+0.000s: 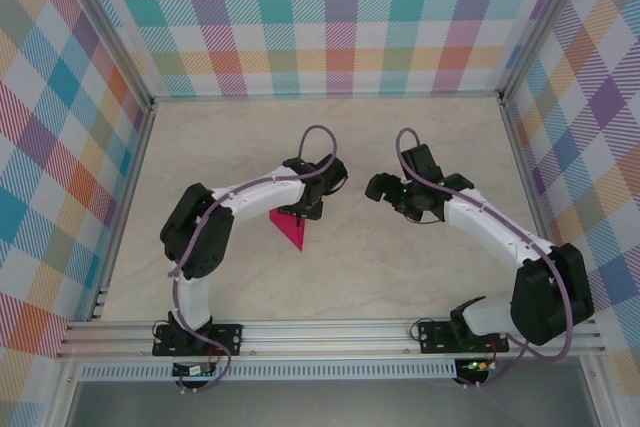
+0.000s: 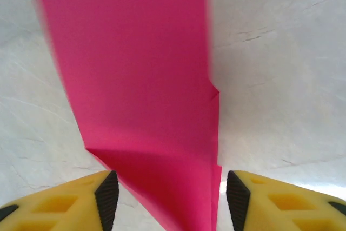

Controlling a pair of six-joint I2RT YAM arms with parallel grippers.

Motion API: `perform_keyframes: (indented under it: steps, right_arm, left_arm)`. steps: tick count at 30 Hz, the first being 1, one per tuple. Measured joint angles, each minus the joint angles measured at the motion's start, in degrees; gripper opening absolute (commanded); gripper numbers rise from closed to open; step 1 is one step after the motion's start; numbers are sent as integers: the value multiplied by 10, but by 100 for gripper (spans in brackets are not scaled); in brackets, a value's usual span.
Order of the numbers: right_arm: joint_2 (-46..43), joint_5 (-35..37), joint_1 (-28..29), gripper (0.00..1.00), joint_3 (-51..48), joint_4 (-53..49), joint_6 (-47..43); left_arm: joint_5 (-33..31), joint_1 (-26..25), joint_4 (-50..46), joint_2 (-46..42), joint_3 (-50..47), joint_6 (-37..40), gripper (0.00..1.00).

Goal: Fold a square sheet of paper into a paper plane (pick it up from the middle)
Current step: Turn over the paper at the center of the table, then rotate the paper at the center of the table.

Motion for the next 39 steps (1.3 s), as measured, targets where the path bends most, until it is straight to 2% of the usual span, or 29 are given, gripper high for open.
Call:
perform_keyframes:
  steps: [2, 6, 11, 15, 20, 26, 34, 39]
  right_arm:
    - [23, -8, 21, 82, 5, 7, 2]
    - [98, -18, 96, 68, 41, 24, 16]
    - [195, -19, 199, 42, 125, 47, 38]
    - [263, -20, 255, 32, 191, 70, 54]
    - [354, -23, 281, 30, 269, 68, 67]
    - [424, -13, 280, 29, 319, 22, 61]
    - [431, 1, 273, 29, 325, -26, 19]
    - [415, -10, 261, 29, 296, -27, -38]
  left_arm:
    - [42, 26, 26, -46, -31, -3, 76]
    - [113, 107, 85, -154, -103, -16, 82]
    - [151, 196, 122, -229, -179, -30, 86]
    - [166, 254, 130, -258, -239, -41, 90]
    - [179, 295, 133, -291, -281, -45, 94]
    - [198, 304, 138, -308, -288, -45, 95]
    - [222, 306, 149, -308, -290, -42, 96]
    - [234, 306, 152, -306, -292, -42, 96]
